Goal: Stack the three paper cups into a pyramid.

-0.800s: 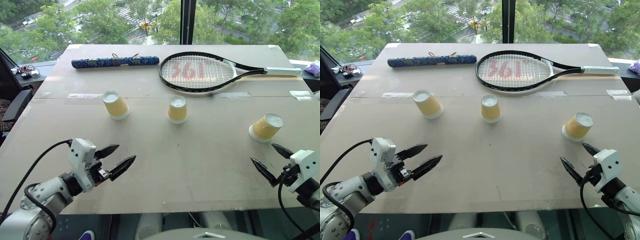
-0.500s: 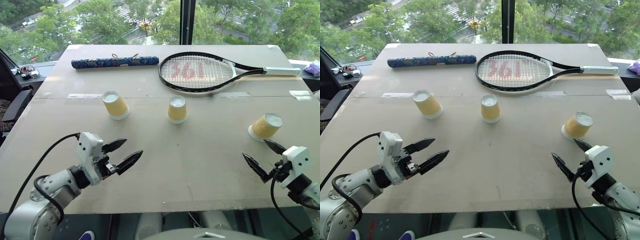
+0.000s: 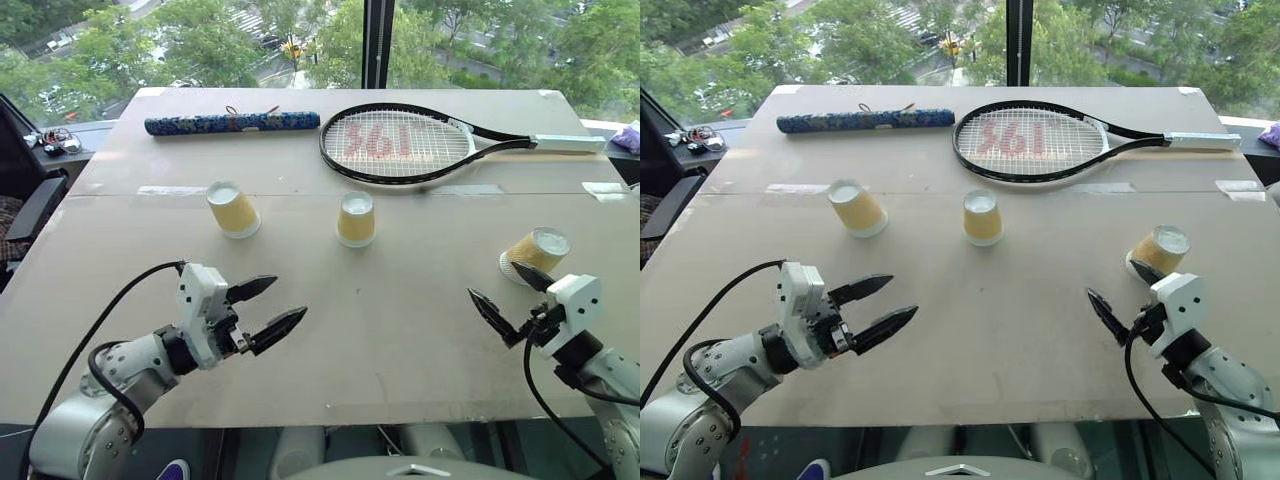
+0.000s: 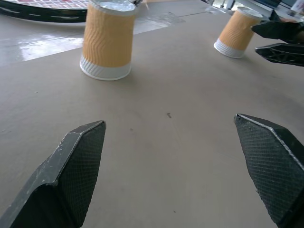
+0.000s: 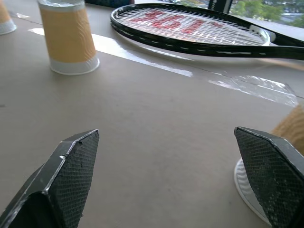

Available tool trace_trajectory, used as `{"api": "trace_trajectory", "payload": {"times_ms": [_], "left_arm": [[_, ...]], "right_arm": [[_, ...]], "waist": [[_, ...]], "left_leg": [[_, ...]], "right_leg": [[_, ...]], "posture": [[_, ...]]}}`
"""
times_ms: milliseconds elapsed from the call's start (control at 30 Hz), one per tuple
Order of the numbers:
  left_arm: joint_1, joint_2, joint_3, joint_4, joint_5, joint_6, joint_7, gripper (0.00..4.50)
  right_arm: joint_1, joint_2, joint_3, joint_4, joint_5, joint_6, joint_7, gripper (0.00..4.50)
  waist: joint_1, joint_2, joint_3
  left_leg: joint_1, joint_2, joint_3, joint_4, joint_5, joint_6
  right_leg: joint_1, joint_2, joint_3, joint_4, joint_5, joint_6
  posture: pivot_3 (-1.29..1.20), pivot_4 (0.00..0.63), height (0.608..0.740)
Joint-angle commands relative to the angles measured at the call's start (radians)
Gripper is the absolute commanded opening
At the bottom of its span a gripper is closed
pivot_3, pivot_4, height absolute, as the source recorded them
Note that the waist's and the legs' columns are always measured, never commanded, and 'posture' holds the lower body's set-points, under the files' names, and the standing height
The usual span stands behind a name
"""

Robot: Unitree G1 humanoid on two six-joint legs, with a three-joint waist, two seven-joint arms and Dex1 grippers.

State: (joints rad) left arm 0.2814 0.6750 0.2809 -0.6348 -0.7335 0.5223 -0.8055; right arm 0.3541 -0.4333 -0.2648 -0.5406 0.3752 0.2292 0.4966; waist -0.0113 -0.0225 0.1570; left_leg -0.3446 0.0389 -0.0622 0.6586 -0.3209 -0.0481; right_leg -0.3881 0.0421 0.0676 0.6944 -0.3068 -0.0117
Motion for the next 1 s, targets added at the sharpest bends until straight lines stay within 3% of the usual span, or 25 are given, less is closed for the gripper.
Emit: {"api": "trace_trajectory", "payload": {"times_ms": [33,167,433,1000], "left_arm": [[-0.025,0.018,-0.024,-0.076,-0.005,-0.022,-0.016,4.45],[-0.044,-0.012,-0.058,-0.083,-0.025,-0.037,-0.016,4.45],[-0.033,0.032,-0.027,-0.083,-0.109,0.002,-0.073,4.45],[0.052,0.033,-0.013,-0.106,-0.088,-0.059,-0.090,4.45]], "right_arm": [[0.054,0.028,-0.102,-0.026,-0.013,-0.015,-0.071,4.50],[0.060,0.053,-0.115,-0.015,-0.031,-0.013,-0.109,4.50],[-0.100,0.070,-0.093,0.045,-0.022,0.107,-0.193,4.50],[-0.283,0.071,-0.081,0.113,-0.030,0.222,-0.248,4.50]], "waist": [[0.000,0.000,0.000],[-0.008,0.000,0.000],[-0.027,0.000,0.000],[-0.028,0.001,0.001]], "left_leg": [[0.000,0.000,0.000,0.000,0.000,0.000],[0.000,-0.001,0.001,0.000,0.000,0.000],[0.001,0.000,0.002,0.000,0.000,0.000],[0.000,0.000,0.002,0.000,-0.002,0.004]], "right_leg": [[0.000,0.000,0.000,0.000,0.000,0.000],[0.000,-0.001,0.001,0.000,-0.001,0.001],[0.000,0.001,0.002,0.001,-0.002,0.003],[0.000,0.000,0.002,0.000,-0.001,0.001]], "posture": [[0.00,0.150,0.740],[0.00,0.150,0.740],[0.00,0.150,0.740],[0.00,0.150,0.740]]}}
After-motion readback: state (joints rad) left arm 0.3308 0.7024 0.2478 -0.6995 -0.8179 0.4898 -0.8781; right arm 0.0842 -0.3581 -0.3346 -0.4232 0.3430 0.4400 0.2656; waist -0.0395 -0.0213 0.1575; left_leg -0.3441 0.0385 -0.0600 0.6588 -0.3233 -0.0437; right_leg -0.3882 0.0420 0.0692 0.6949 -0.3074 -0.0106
